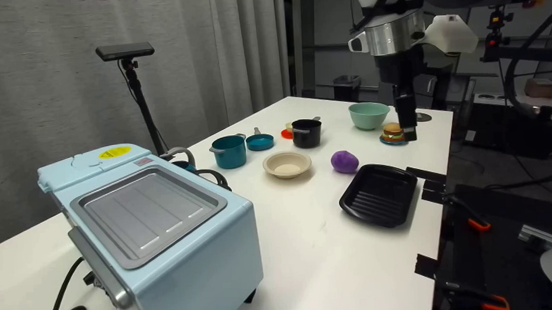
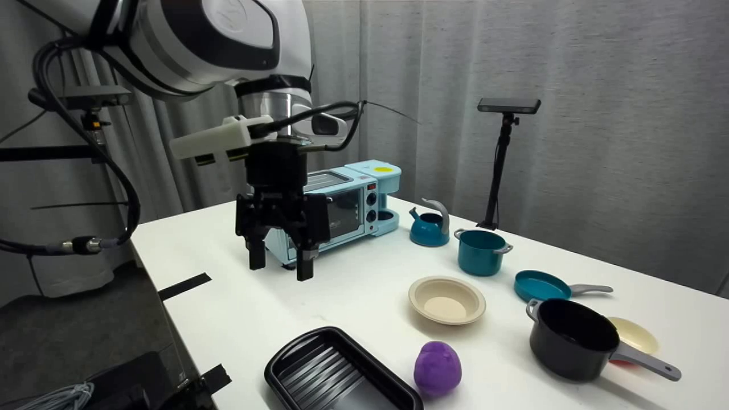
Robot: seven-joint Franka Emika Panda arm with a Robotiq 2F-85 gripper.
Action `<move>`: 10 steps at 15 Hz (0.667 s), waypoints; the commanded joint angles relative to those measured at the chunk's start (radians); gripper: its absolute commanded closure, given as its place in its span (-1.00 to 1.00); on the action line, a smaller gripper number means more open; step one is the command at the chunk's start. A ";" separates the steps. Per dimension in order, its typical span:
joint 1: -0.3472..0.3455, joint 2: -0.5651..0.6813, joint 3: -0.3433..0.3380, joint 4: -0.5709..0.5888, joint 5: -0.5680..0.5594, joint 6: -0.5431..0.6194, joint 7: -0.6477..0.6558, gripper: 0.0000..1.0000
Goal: Put the purple ball in the cream white plate
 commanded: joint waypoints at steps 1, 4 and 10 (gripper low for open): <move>0.012 0.000 -0.011 0.002 -0.004 -0.004 0.004 -1.00; -0.004 0.020 -0.028 0.022 -0.011 0.008 -0.004 -1.00; -0.059 0.144 -0.117 0.120 -0.025 0.100 -0.034 -1.00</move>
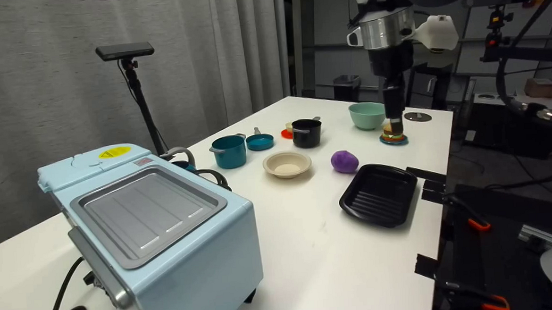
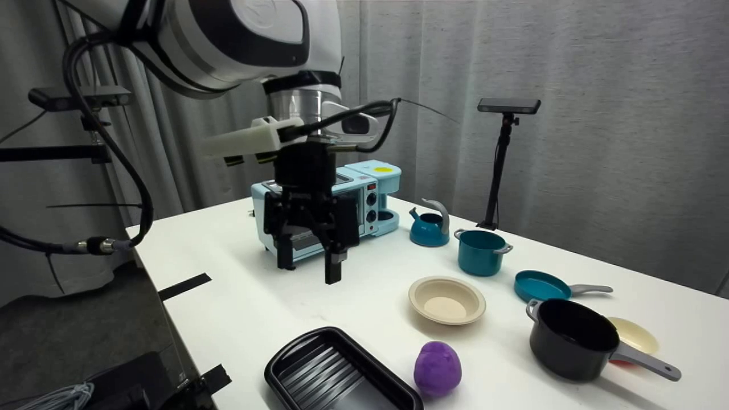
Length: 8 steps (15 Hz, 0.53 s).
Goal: Put the purple ball in the cream white plate
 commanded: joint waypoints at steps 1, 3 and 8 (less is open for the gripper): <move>-0.042 0.116 -0.064 0.092 -0.014 0.079 -0.046 -1.00; -0.056 0.190 -0.092 0.145 -0.003 0.140 -0.061 -1.00; -0.050 0.413 -0.095 0.275 0.035 0.321 -0.037 -1.00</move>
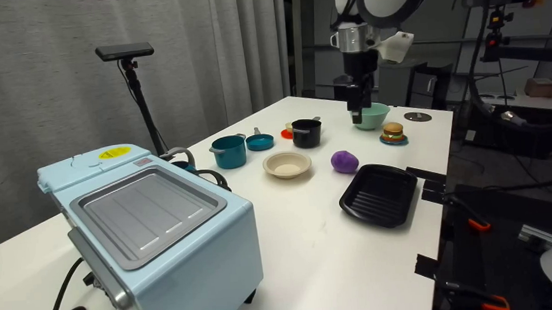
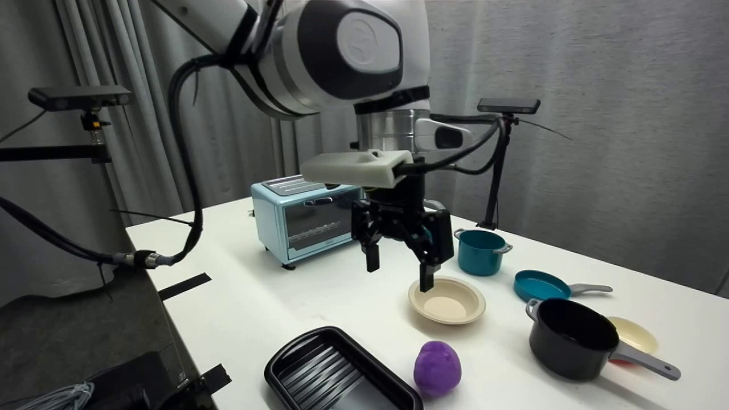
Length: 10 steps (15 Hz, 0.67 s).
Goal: Put the purple ball in the cream white plate
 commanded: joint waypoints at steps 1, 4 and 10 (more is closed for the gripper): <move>0.010 0.198 0.020 0.127 0.033 0.103 0.011 -1.00; 0.017 0.330 0.035 0.202 0.016 0.137 0.030 -1.00; 0.032 0.513 0.024 0.297 -0.025 0.128 0.077 -1.00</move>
